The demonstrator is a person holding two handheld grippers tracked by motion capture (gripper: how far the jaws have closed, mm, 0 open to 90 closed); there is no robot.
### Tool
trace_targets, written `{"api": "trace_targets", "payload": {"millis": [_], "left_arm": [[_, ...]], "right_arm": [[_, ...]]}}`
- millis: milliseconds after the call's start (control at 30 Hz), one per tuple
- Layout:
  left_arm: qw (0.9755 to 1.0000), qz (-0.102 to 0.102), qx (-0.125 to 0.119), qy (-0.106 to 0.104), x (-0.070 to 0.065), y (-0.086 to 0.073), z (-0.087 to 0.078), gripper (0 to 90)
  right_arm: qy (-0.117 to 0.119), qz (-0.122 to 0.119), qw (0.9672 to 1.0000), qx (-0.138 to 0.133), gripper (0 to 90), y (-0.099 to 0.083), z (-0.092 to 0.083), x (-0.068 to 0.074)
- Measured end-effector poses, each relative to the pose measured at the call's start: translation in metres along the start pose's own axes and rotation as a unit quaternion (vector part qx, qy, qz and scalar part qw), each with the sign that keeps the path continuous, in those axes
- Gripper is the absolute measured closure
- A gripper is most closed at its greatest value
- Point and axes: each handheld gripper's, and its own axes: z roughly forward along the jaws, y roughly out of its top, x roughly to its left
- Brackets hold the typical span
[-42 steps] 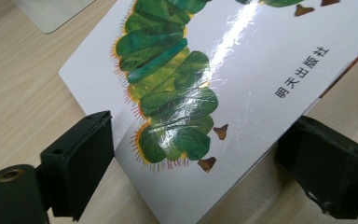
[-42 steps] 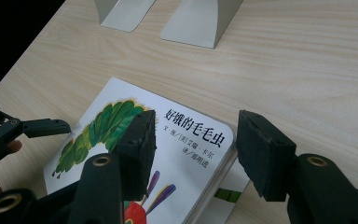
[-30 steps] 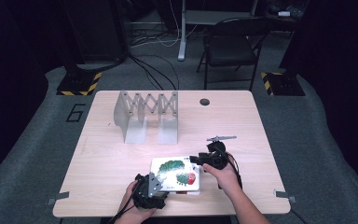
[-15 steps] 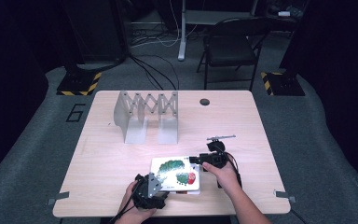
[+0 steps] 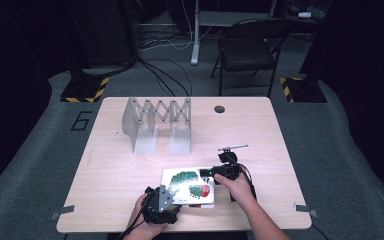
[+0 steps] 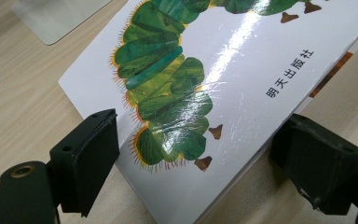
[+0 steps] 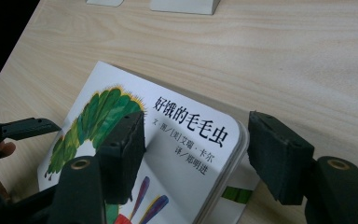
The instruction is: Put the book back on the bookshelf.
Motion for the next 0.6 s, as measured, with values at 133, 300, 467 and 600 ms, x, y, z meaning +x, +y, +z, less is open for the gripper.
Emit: {"api": "trace_targets", "payload": {"millis": [133,300,467,600], "left_arm": [[1.0000,0.000,-0.002,0.002,-0.0002,0.0000,0.0003,15.3],[1.0000,0.002,-0.001,0.001,0.0001,0.0001,0.0003,15.3],[1.0000,0.005,0.001,-0.004,0.0003,0.0004,-0.0002,15.3],[1.0000,0.006,0.002,-0.003,0.0001,0.0005,-0.0004,15.2]], "right_arm": [[0.005,0.001,1.0000,0.005,36.1,-0.0004,0.0023,0.0006],[0.020,0.007,0.9995,0.023,35.6,-0.0014,0.0059,0.0014],[0.022,0.010,0.9993,0.027,35.5,-0.0017,0.0075,0.0010],[0.023,0.010,0.9993,0.028,35.6,-0.0021,0.0083,-0.0006]]}}
